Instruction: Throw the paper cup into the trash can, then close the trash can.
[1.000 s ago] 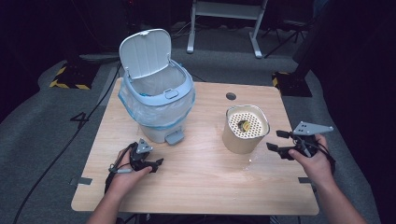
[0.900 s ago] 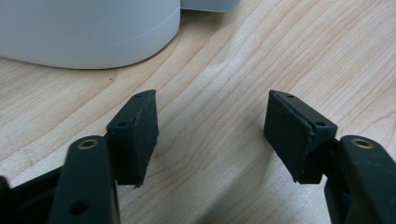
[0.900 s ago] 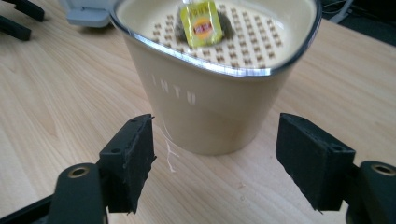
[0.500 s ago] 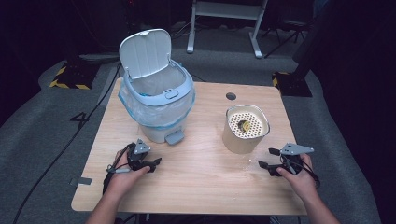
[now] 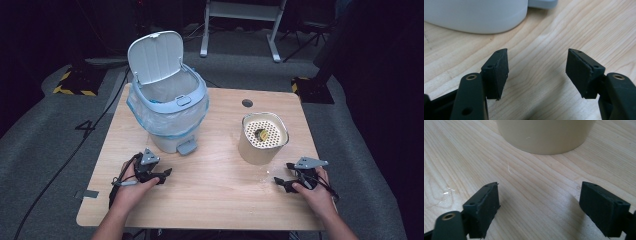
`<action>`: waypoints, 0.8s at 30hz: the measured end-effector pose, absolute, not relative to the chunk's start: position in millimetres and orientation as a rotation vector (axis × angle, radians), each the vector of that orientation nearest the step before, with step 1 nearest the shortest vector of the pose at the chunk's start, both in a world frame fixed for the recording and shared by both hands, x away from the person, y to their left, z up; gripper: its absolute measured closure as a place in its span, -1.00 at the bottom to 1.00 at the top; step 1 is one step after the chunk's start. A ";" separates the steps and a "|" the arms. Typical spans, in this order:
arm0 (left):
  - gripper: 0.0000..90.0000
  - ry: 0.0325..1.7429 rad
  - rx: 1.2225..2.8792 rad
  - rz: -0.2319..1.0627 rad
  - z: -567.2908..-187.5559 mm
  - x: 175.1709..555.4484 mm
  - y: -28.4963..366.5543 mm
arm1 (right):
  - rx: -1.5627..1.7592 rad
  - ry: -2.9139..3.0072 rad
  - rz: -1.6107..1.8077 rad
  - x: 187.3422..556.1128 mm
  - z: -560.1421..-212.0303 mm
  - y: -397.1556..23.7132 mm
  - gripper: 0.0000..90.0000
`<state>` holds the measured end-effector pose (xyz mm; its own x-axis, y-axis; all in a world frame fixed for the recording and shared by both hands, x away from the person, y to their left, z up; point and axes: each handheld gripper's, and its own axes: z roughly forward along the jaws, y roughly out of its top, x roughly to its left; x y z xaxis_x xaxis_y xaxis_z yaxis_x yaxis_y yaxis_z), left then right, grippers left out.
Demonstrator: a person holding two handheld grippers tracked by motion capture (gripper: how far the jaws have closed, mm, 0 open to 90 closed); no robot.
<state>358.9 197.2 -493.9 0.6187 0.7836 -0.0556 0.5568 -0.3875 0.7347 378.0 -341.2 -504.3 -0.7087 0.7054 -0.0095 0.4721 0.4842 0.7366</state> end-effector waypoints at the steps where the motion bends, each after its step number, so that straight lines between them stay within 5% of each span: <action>1: -0.22 1.040 2.091 0.400 -491.8 358.3 197.5 | 0.995 2.423 1.059 378.0 -504.3 -341.2 -0.65; 24: -0.18 0.925 1.943 0.449 -406.1 349.2 223.0 | 0.995 2.422 1.060 378.1 -504.5 -341.1 -0.66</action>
